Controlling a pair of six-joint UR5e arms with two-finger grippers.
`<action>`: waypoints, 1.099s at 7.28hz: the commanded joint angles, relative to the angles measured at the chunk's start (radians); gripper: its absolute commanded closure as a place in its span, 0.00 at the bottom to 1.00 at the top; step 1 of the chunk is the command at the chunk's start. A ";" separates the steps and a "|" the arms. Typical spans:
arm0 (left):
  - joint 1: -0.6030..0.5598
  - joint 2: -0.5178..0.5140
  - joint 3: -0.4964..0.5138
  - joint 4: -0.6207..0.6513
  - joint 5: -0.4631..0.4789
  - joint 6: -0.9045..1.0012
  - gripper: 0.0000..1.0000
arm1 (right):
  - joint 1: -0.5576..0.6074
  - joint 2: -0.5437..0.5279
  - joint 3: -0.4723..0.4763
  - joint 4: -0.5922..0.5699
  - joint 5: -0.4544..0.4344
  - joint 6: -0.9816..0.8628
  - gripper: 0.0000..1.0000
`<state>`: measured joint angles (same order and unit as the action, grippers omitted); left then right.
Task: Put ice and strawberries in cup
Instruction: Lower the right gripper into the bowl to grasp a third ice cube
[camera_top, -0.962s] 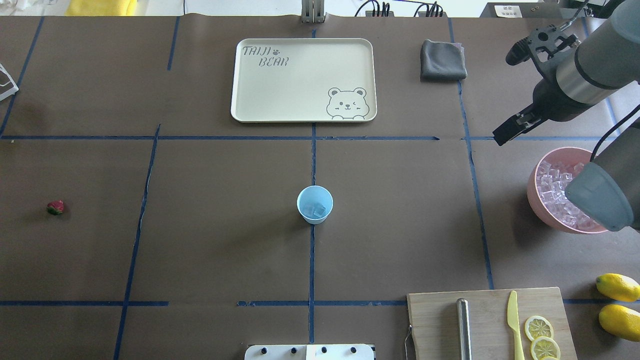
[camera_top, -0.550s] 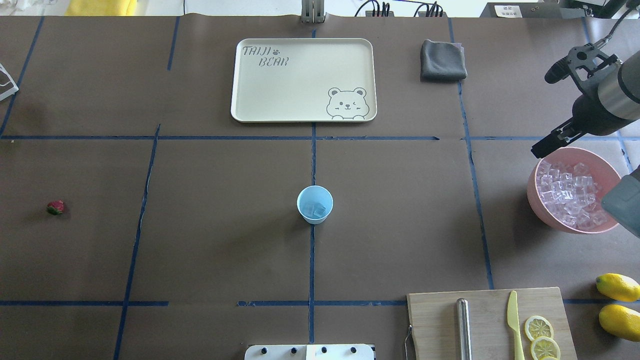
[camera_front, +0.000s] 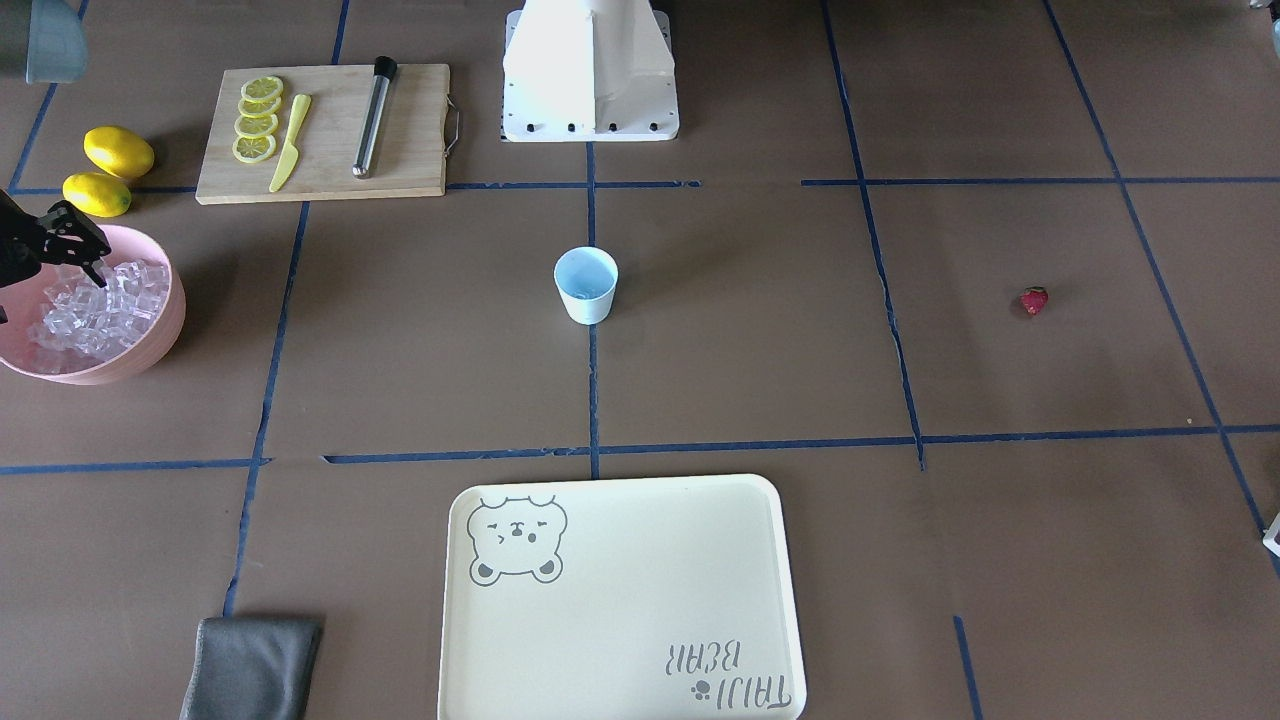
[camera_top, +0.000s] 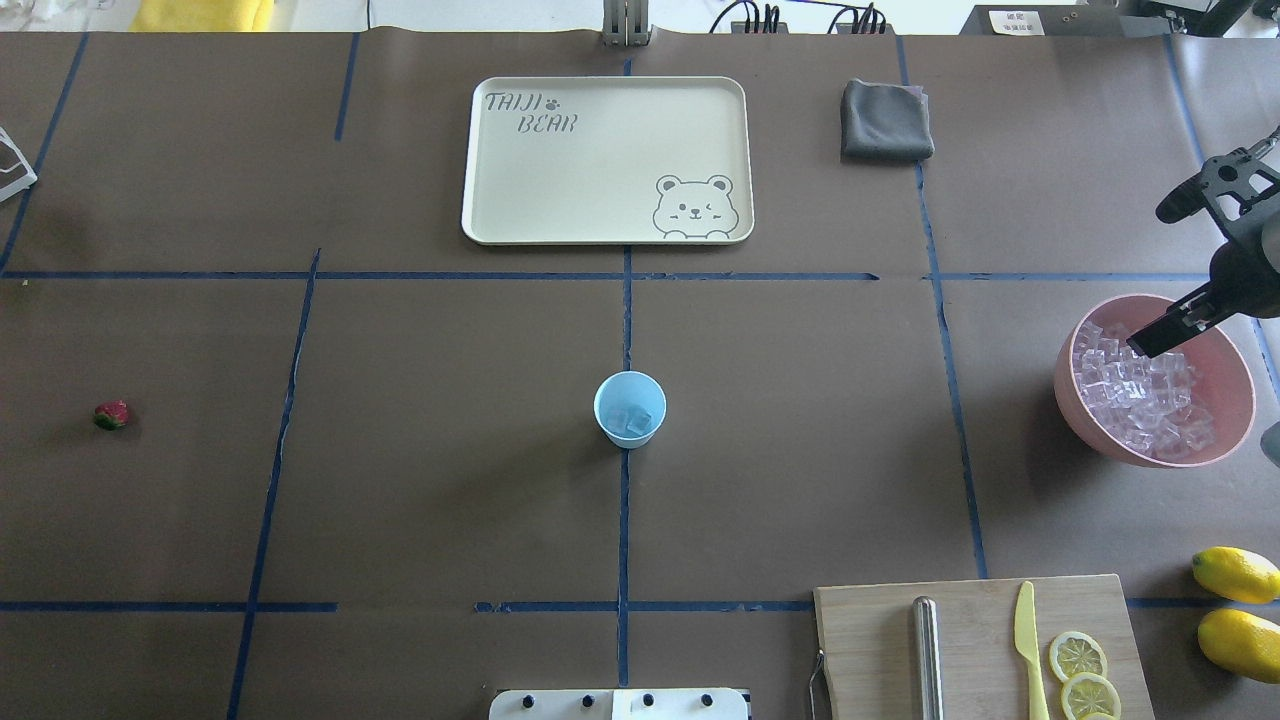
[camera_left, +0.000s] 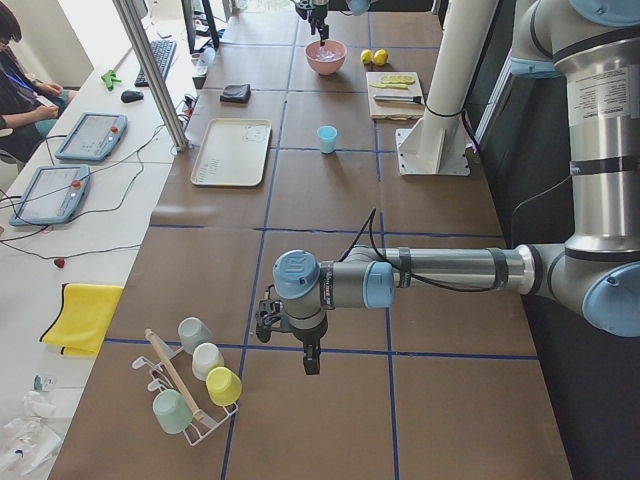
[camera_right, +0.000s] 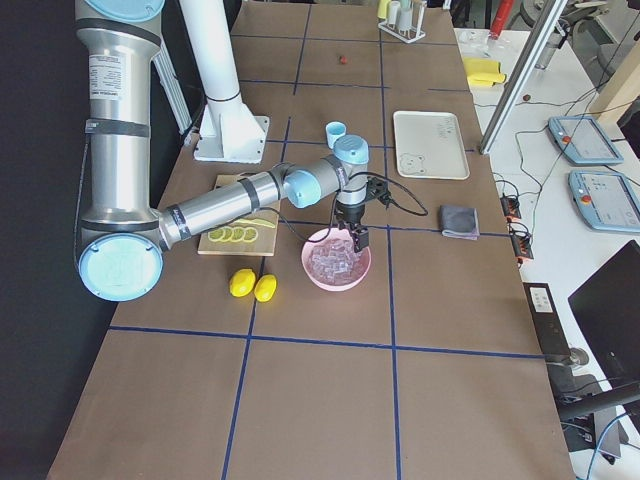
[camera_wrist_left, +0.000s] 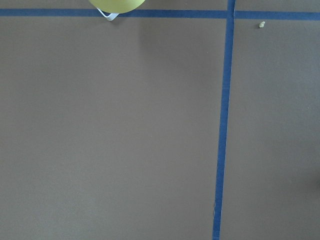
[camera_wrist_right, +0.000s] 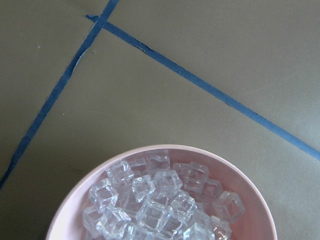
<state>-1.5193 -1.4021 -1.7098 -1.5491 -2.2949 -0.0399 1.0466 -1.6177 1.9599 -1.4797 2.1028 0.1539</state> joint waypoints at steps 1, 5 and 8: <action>0.001 0.000 -0.004 0.000 0.000 0.000 0.00 | 0.000 -0.002 -0.041 0.001 0.000 0.003 0.01; -0.001 0.000 -0.005 0.001 0.000 0.000 0.00 | 0.000 -0.004 -0.087 0.001 0.000 0.007 0.01; 0.001 0.000 -0.005 0.001 0.000 0.000 0.00 | -0.002 0.002 -0.105 0.001 0.003 0.019 0.02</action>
<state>-1.5189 -1.4021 -1.7149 -1.5482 -2.2948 -0.0399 1.0450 -1.6164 1.8591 -1.4788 2.1038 0.1652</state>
